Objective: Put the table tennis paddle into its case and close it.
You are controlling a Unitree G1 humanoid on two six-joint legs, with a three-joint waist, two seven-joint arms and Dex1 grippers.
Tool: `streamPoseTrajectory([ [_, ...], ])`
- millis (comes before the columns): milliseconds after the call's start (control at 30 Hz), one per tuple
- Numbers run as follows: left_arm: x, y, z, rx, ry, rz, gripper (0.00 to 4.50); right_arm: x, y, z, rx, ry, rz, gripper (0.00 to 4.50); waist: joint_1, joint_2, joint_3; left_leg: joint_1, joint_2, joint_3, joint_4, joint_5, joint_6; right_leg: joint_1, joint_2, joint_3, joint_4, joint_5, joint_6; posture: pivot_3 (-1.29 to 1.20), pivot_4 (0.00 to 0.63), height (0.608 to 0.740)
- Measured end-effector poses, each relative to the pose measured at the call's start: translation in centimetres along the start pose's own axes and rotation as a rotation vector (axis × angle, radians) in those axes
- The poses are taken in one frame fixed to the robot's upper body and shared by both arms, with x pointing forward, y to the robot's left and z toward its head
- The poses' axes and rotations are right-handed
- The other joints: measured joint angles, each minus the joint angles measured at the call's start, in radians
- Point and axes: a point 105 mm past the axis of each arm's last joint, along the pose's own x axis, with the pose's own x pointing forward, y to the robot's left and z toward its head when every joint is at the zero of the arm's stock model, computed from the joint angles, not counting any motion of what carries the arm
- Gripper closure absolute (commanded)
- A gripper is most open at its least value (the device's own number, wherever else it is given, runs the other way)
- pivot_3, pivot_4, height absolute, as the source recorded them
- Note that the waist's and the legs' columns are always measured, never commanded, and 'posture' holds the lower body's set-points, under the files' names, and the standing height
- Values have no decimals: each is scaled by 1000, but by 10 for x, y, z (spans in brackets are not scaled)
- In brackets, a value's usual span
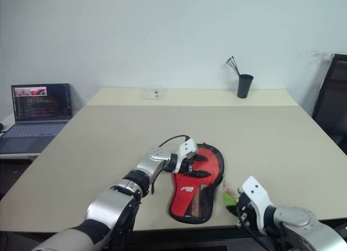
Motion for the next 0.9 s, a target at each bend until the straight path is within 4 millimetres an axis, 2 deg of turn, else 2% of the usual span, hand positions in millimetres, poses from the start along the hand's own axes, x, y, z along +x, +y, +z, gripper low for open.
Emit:
streamPoseTrajectory([
  [100, 2, -1, 1, 2, -2, -5, 843, -11, 18, -18, 13, 72, 78, 4488, 5, 0, 0, 0, 0, -1, 0, 0, 0, 0, 0, -2, -2, 0, 0, 0, 150, 740],
  [200, 3, -2, 1, 3, -2, -7, 843, -19, 33, -24, 11, 96, 145, 4488, 6, 0, 0, -1, 0, -3, 0, 0, 0, 2, 0, -4, -4, 0, 0, 0, 150, 740],
  [267, 4, -2, 1, 4, -2, -9, 843, -24, 51, -30, 24, 119, 225, 4488, 8, 0, 0, -1, 1, -6, -1, 0, 0, 5, 0, -12, -8, 0, 0, 0, 150, 740],
  [300, 4, -2, 1, 4, -1, -10, 843, -26, 61, -31, 34, 122, 269, 4488, 12, 0, 0, 0, 1, -8, -1, 0, 0, 6, 0, -14, -9, 0, 0, 0, 150, 740],
  [433, 4, -2, 0, 1, 5, -5, 843, -30, 79, -27, 39, 99, 354, 4488, 14, 0, 0, 3, 1, -8, 0, 0, 0, 10, 0, -15, -9, 0, 0, 0, 150, 740],
  [667, 4, -2, -1, 1, 8, -6, 843, -29, 79, -22, 23, 77, 353, 4488, 14, -1, 0, 7, 1, -8, -1, -1, 0, 13, -1, -15, -10, 0, 0, 0, 150, 740],
  [767, 4, -2, -1, 1, 8, -4, 843, -31, 76, -19, 10, 79, 348, 3815, 14, -1, 0, 7, 1, -8, -1, -1, 0, 13, -1, -15, -10, 0, 0, 0, 150, 740],
  [900, 5, -2, -1, 1, 6, 1, 843, -33, 60, -17, -8, 88, 313, 2509, 15, -1, 0, 7, 1, -9, -1, -1, 0, 13, -1, -15, -10, 0, 0, 0, 150, 740],
])
